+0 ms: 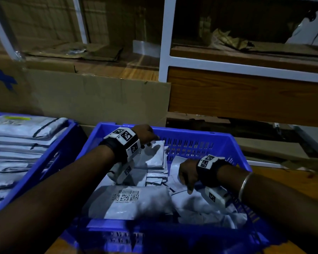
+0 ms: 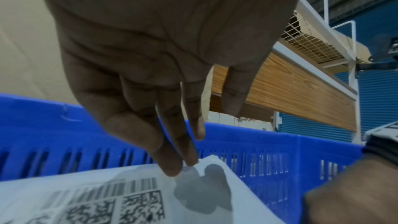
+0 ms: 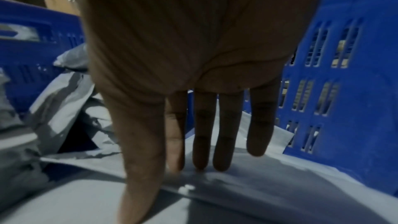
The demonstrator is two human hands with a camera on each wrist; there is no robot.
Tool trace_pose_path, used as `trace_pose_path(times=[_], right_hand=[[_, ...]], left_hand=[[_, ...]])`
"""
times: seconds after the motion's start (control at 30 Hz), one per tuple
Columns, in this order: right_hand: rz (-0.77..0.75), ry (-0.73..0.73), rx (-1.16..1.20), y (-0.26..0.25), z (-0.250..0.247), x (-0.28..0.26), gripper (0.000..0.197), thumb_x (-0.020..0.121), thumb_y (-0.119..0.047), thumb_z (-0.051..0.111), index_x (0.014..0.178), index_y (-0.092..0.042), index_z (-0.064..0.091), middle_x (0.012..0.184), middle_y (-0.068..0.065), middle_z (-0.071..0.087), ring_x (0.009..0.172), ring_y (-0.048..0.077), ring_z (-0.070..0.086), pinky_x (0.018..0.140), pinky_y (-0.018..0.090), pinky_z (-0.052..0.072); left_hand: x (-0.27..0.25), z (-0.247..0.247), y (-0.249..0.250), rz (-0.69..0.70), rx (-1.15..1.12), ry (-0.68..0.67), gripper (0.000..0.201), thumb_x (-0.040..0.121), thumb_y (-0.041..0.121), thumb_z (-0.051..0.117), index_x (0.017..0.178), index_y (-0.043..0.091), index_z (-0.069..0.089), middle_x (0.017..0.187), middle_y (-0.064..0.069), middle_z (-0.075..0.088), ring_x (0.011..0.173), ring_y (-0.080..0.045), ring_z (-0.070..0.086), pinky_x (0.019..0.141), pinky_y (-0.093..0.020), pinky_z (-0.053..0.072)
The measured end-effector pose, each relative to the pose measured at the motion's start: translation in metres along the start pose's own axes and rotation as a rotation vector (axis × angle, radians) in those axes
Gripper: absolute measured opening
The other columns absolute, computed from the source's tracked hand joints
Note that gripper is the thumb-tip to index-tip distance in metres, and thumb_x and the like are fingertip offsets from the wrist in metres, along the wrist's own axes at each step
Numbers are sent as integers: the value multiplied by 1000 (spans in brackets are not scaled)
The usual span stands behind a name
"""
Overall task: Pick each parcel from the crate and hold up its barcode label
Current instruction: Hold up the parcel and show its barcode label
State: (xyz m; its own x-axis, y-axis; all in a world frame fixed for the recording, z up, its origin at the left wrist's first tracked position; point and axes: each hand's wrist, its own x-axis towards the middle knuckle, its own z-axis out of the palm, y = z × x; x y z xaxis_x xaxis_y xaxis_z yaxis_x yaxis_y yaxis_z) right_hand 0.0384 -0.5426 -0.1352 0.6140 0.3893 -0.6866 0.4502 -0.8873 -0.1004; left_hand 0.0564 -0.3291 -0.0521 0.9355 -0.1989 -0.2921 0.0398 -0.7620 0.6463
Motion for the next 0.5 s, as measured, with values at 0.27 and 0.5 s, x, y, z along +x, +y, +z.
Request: trace_pose_path(times=[0.27,0.5], right_hand=[[91,148,-3,5,-6,-8,14,71,-6,67,84,-7,71,76,0,59,70,16,51,75,36,55],[123,300,171,19,-24,-44,16,62,-23,65,62,-14,52,61,0,50,66,20,47,64,37,41]], left_hand=[[-1,-1,-4,18,134,-4,35,93,33,59,106,2,70,104,-14,71,85,-22,62,67,-24,46],[-10,4,2,35,325,-60,38,97,34,54,111,1,65,119,-14,63,112,-28,57,79,-24,37]])
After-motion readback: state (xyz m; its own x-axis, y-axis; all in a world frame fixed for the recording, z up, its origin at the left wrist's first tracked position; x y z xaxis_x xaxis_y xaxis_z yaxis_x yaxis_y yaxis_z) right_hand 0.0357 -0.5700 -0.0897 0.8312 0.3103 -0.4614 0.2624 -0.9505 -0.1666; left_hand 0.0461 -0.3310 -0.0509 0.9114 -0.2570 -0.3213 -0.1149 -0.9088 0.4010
